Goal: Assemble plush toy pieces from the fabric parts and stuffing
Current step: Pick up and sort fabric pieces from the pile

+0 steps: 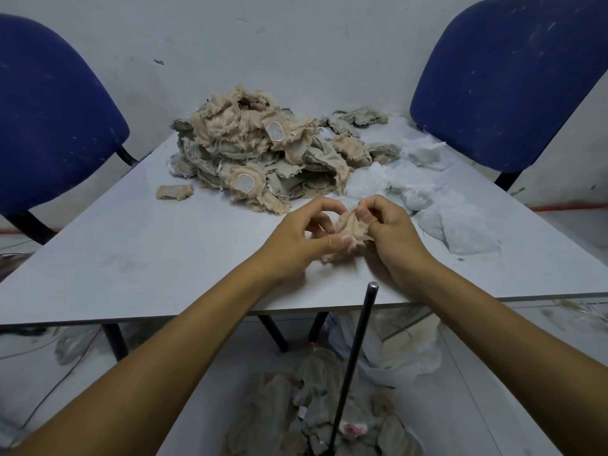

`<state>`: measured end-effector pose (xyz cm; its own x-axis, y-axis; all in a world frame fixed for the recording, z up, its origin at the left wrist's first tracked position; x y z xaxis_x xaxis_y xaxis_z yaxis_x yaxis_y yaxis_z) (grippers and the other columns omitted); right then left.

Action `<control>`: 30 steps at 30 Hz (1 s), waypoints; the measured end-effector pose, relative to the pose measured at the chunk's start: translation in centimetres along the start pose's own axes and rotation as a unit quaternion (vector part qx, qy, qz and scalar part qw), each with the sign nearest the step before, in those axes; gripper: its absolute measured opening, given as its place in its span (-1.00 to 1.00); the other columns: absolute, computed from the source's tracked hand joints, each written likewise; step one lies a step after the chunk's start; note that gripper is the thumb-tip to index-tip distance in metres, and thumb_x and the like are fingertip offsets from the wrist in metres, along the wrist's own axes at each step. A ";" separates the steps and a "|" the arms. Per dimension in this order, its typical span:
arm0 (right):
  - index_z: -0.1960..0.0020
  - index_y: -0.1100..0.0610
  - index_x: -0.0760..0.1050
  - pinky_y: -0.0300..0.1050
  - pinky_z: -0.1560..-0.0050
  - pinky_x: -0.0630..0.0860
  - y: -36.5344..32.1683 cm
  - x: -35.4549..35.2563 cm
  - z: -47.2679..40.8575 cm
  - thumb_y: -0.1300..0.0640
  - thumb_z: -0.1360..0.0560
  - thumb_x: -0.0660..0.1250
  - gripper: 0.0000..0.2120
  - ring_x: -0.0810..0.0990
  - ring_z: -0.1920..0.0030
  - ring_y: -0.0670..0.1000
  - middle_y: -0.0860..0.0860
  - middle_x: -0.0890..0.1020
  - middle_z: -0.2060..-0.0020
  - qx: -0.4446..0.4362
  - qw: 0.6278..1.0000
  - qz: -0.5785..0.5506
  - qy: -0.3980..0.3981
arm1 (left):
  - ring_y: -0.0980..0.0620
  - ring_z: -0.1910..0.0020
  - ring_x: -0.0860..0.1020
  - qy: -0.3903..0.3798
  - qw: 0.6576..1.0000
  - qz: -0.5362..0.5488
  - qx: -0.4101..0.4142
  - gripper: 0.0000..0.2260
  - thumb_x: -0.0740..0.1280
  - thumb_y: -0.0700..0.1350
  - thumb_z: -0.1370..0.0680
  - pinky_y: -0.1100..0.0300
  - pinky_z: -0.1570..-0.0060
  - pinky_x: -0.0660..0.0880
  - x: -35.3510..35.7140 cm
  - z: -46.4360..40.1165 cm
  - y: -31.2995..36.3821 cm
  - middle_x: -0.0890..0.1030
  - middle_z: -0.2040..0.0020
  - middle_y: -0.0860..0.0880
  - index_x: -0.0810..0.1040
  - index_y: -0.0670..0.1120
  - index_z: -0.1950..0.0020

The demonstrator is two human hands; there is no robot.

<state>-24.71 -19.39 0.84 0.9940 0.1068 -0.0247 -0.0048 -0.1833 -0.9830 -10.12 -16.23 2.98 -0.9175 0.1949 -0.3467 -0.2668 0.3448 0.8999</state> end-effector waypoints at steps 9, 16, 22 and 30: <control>0.13 0.16 0.54 -0.14 0.28 0.60 0.1 -0.1 -0.3 0.17 -0.65 0.21 -0.77 0.61 0.27 0.00 0.05 0.62 0.31 0.019 0.996 -0.075 -0.050 | 0.33 0.17 0.43 0.032 0.996 -0.074 0.029 -0.86 0.51 -0.19 -0.46 0.50 0.17 0.38 0.1 -0.9 0.3 0.38 0.04 0.05 0.57 -0.03 0.13; 0.02 0.19 0.64 -0.07 0.07 0.65 -0.2 0.8 0.4 0.11 -0.38 0.50 -0.78 0.67 0.10 0.11 0.15 0.67 0.13 0.014 0.959 -0.126 -0.252 | 0.03 0.32 0.44 0.090 0.995 0.038 0.012 -0.82 0.33 -0.21 -0.60 0.11 0.28 0.42 -1.2 -1.6 -0.3 0.47 0.29 -0.07 0.43 -0.10 0.18; 0.12 0.16 0.62 -0.15 0.11 0.62 -0.4 0.8 0.6 0.21 -0.48 0.48 -0.95 0.68 0.17 0.02 0.08 0.68 0.22 -0.013 0.977 -0.056 -0.205 | -0.06 0.37 0.33 0.182 0.982 -0.053 -0.002 -0.57 0.24 0.01 -0.66 -0.22 0.31 0.39 -1.4 -1.2 -0.8 0.38 0.39 -0.14 0.33 -0.26 0.29; 0.27 0.26 0.40 0.31 0.12 0.60 -1.0 -0.4 0.6 0.40 -0.48 0.34 -0.80 0.55 0.25 0.14 0.28 0.51 0.33 -0.066 0.997 0.047 -0.021 | 0.20 0.39 0.42 0.094 0.987 -0.122 0.054 -0.74 0.41 0.00 -0.56 0.34 0.38 0.36 1.1 -0.4 1.0 0.49 0.34 0.06 0.43 -0.09 0.20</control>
<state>-25.12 -18.63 1.77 0.9843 0.1234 -0.1259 -0.0806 -0.3204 -0.9438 -11.48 -16.03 3.59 -0.8713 -0.0770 -0.4846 -0.4625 0.4585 0.7589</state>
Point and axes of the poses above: each hand's wrist, its own z-axis away from the middle knuckle, its own x-axis out of the palm, y = z × x, the point moved 6 cm from there along -z, towards the middle knuckle
